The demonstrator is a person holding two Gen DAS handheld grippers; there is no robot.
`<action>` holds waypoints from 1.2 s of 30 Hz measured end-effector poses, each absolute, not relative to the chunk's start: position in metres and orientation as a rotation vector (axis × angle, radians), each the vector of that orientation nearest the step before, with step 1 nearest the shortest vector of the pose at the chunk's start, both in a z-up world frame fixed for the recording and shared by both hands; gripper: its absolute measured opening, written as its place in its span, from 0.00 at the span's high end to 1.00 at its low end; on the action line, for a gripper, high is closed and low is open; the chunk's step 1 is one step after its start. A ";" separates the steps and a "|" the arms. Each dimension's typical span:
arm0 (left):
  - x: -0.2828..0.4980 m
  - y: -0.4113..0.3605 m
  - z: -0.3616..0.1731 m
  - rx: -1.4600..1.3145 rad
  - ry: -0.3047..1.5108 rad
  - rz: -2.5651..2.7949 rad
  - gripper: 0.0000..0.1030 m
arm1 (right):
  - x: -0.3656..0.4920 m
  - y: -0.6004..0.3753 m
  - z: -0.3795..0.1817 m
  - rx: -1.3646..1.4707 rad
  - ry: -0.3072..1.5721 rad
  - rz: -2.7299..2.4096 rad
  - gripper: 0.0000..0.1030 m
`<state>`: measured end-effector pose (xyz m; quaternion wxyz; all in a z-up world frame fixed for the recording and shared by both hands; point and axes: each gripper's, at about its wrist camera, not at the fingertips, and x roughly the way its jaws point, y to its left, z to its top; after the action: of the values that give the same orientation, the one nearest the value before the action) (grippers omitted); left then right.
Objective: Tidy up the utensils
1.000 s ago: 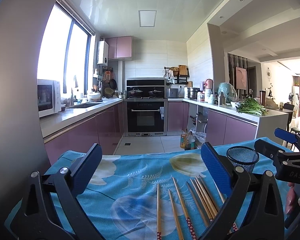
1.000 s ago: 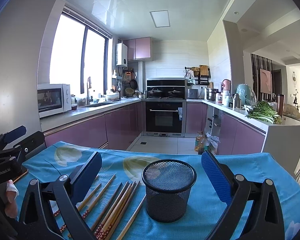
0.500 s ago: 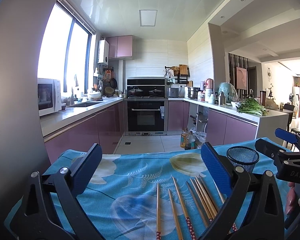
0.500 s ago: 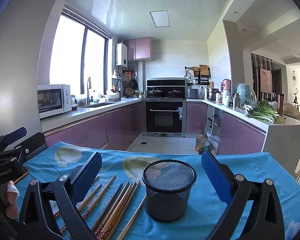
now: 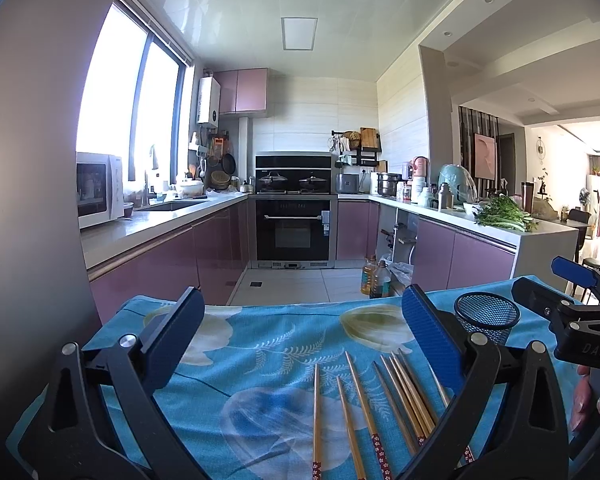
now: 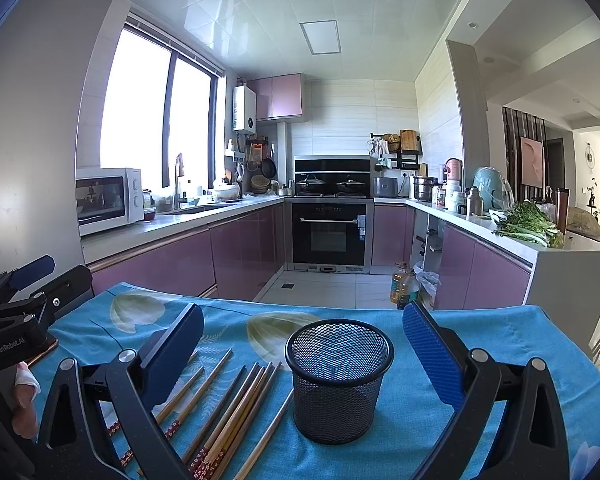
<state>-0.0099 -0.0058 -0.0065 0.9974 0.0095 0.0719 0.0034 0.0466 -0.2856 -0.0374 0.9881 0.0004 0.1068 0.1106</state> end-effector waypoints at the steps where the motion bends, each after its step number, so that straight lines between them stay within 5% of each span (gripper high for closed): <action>1: -0.010 -0.007 -0.007 0.019 0.145 0.007 0.06 | 0.047 -0.285 -0.038 0.001 0.215 0.223 0.06; 36: -0.008 -0.009 -0.008 0.002 0.168 0.010 0.06 | 0.051 -0.284 -0.035 0.003 0.232 0.229 0.06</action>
<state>-0.0084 -0.0090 -0.0077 0.9965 0.0012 0.0840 0.0051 0.0513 -0.2839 -0.0355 0.9867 0.0016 0.1155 0.1141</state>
